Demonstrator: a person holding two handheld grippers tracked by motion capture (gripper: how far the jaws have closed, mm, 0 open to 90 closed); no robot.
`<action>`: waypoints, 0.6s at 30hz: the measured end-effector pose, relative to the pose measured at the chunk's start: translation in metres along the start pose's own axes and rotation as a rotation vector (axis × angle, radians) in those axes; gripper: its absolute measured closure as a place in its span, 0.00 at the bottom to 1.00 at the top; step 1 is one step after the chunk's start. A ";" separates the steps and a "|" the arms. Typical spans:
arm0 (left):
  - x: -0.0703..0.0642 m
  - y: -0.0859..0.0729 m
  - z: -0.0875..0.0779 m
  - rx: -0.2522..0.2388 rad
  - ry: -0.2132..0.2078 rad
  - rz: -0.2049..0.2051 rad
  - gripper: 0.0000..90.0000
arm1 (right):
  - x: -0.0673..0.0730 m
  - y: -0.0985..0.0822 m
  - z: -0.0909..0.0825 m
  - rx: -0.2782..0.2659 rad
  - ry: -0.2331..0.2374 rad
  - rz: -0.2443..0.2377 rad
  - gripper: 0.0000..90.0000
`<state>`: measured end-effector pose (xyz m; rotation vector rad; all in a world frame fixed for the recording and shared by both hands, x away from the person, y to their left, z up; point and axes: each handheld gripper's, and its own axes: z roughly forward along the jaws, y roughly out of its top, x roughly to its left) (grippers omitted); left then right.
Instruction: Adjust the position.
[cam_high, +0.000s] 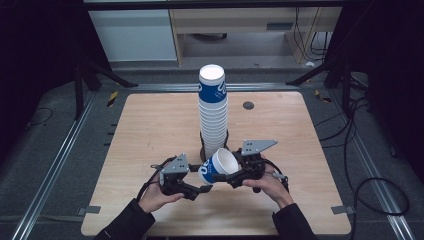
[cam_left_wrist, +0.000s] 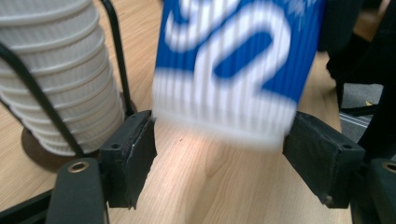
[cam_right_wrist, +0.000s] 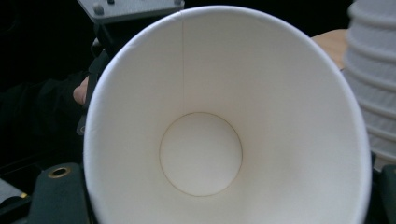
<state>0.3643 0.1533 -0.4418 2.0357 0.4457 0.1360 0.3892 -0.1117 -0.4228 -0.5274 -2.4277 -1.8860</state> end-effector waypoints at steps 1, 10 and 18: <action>0.001 -0.001 -0.001 0.001 0.006 -0.003 0.28 | -0.001 0.001 -0.004 -0.009 -0.015 -0.002 0.22; 0.020 -0.006 -0.014 -0.002 0.078 -0.073 0.28 | -0.008 0.001 -0.026 -0.002 -0.150 -0.003 0.22; 0.037 -0.011 -0.027 -0.023 0.157 -0.143 0.33 | -0.016 0.002 -0.044 -0.003 -0.240 0.023 0.22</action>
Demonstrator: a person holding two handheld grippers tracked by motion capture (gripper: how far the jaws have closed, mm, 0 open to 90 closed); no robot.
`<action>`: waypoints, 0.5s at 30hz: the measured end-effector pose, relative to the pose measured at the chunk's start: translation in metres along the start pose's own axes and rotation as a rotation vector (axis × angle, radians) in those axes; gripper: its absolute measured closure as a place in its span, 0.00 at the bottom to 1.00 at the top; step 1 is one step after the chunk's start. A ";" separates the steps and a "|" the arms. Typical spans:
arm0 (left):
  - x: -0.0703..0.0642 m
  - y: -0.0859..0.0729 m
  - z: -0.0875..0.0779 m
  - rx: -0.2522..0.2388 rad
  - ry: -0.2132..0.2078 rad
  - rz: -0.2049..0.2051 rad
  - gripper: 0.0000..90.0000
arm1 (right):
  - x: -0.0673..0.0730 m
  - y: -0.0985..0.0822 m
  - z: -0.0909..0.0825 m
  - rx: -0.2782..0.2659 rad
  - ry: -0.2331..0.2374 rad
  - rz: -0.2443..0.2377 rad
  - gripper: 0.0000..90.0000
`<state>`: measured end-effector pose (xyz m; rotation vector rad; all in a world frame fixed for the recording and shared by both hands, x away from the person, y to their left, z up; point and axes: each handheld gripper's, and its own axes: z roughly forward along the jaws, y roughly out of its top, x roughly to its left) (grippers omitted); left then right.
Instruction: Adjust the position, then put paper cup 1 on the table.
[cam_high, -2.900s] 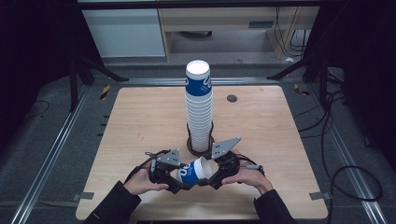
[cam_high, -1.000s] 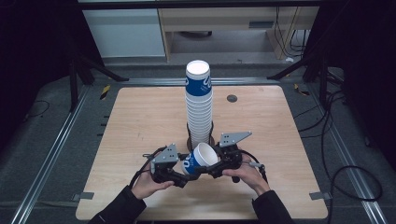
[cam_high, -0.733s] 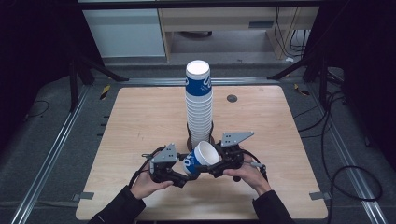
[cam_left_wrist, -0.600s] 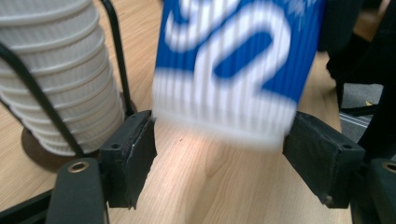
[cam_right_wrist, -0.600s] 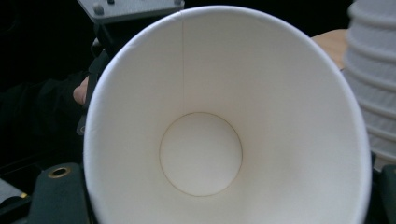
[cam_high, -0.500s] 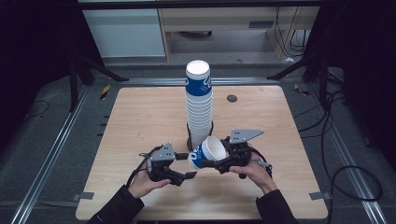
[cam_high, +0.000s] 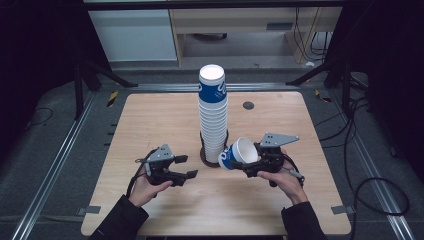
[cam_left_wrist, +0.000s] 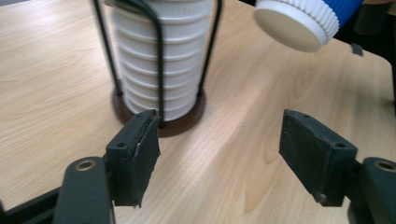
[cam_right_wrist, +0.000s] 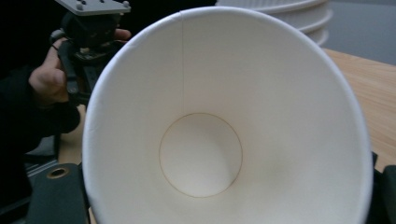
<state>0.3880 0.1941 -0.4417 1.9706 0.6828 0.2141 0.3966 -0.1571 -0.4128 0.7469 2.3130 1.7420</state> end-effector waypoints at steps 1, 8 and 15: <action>0.002 0.000 -0.001 -0.007 0.016 -0.013 0.33 | -0.001 0.000 -0.002 0.004 -0.013 0.002 0.22; 0.014 -0.001 -0.009 -0.008 0.077 -0.067 0.36 | -0.010 0.002 -0.015 -0.002 -0.097 0.007 0.21; 0.021 -0.002 -0.013 0.000 0.119 -0.086 0.36 | -0.017 0.003 -0.023 0.009 -0.192 0.016 0.22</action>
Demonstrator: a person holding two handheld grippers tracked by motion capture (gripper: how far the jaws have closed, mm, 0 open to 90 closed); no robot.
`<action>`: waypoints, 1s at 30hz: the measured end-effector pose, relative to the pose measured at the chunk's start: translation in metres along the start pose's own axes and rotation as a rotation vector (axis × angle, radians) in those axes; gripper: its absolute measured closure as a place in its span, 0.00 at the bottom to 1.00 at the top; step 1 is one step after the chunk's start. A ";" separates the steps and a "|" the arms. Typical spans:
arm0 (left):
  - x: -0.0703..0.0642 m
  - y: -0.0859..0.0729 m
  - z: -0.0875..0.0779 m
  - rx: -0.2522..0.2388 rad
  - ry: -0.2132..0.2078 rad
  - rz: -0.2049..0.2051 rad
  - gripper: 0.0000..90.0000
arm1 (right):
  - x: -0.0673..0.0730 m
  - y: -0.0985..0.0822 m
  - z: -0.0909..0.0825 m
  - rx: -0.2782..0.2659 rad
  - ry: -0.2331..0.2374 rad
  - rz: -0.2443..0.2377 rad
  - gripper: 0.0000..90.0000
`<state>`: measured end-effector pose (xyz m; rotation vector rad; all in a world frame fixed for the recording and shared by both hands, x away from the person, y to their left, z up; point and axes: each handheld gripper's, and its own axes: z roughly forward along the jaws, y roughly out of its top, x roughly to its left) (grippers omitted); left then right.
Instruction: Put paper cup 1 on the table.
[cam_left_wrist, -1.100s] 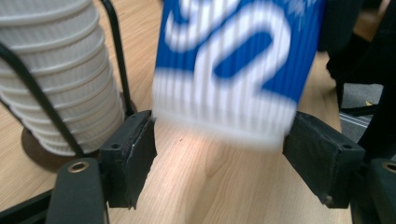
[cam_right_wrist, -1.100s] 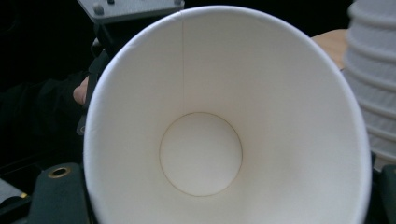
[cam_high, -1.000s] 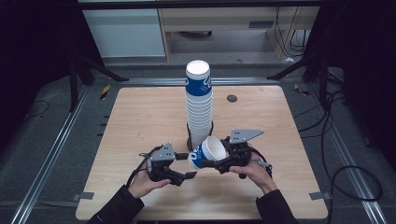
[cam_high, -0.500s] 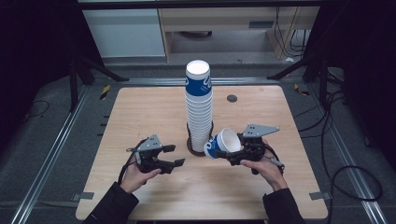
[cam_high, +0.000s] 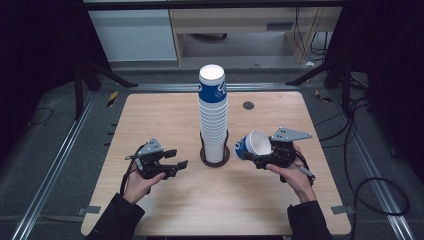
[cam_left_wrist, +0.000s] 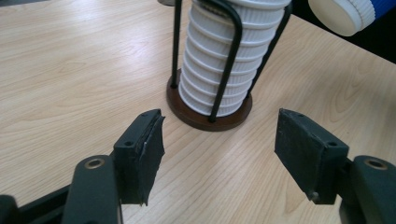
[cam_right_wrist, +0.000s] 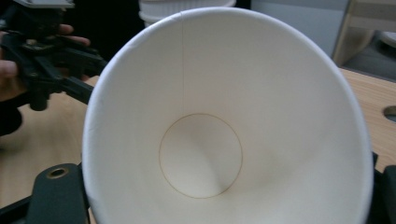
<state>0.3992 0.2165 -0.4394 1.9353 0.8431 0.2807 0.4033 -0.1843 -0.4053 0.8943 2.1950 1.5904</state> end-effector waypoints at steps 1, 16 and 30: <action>0.001 0.000 0.000 -0.001 0.004 -0.001 0.36 | -0.002 0.000 0.000 0.005 -0.012 0.003 0.21; 0.014 0.002 -0.008 -0.002 0.061 -0.041 0.36 | -0.023 0.002 -0.008 0.082 -0.219 0.019 0.22; 0.021 0.002 -0.012 0.010 0.091 -0.046 0.36 | -0.043 0.014 -0.008 0.161 -0.357 -0.003 0.22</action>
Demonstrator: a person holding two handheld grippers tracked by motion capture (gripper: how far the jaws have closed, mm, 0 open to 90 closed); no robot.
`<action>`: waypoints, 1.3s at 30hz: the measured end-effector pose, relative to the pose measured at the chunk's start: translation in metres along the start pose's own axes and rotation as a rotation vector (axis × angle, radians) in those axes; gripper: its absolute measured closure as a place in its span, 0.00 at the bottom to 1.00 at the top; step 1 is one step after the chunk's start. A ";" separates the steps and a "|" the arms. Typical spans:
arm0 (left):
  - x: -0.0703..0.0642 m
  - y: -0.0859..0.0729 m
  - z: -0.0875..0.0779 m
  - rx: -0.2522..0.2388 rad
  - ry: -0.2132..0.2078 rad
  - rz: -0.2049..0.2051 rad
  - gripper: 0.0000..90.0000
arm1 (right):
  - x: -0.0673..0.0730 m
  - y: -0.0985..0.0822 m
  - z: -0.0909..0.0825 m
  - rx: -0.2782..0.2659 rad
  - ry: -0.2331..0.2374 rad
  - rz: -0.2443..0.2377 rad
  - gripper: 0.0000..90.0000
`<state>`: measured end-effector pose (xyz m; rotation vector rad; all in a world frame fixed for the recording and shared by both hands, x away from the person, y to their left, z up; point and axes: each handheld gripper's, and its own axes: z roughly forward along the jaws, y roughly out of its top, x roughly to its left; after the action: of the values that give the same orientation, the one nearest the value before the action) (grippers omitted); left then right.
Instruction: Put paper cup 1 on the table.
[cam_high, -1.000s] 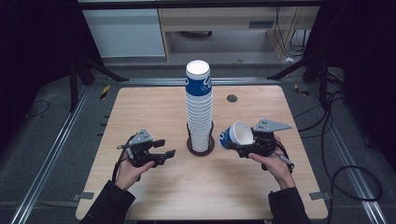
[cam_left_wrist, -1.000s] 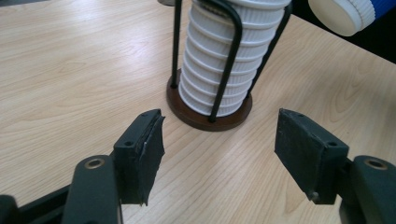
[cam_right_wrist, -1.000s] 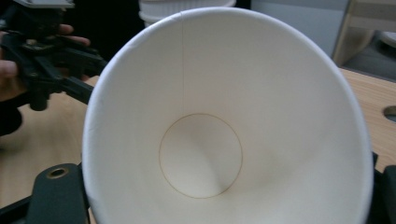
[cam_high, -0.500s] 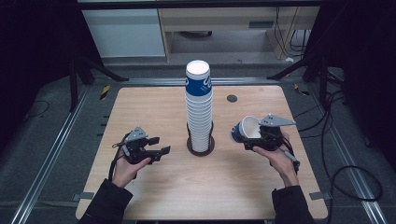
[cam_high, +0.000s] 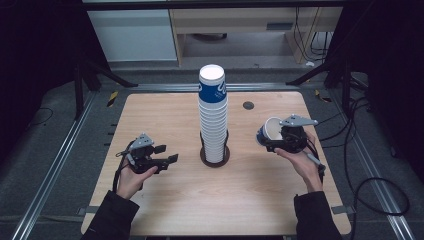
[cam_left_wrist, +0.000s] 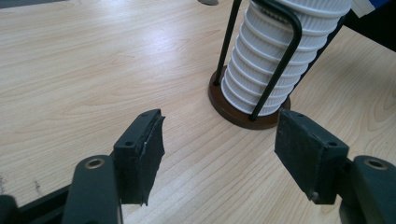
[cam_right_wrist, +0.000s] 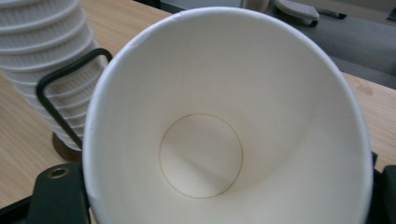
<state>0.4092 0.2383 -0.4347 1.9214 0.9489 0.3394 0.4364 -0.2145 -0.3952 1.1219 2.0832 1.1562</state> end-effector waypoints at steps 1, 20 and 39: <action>0.000 0.000 0.000 0.004 0.001 0.001 0.36 | -0.001 0.001 0.001 0.006 -0.004 0.006 0.22; 0.004 -0.001 -0.003 0.012 0.026 0.016 0.36 | -0.022 -0.003 0.035 0.195 -0.089 -0.005 0.21; 0.004 -0.001 -0.002 0.024 0.035 0.031 0.36 | -0.030 -0.023 0.065 0.372 -0.101 -0.007 0.21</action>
<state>0.4100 0.2432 -0.4352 1.9596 0.9502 0.3825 0.4912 -0.2180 -0.4471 1.3060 2.2762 0.7054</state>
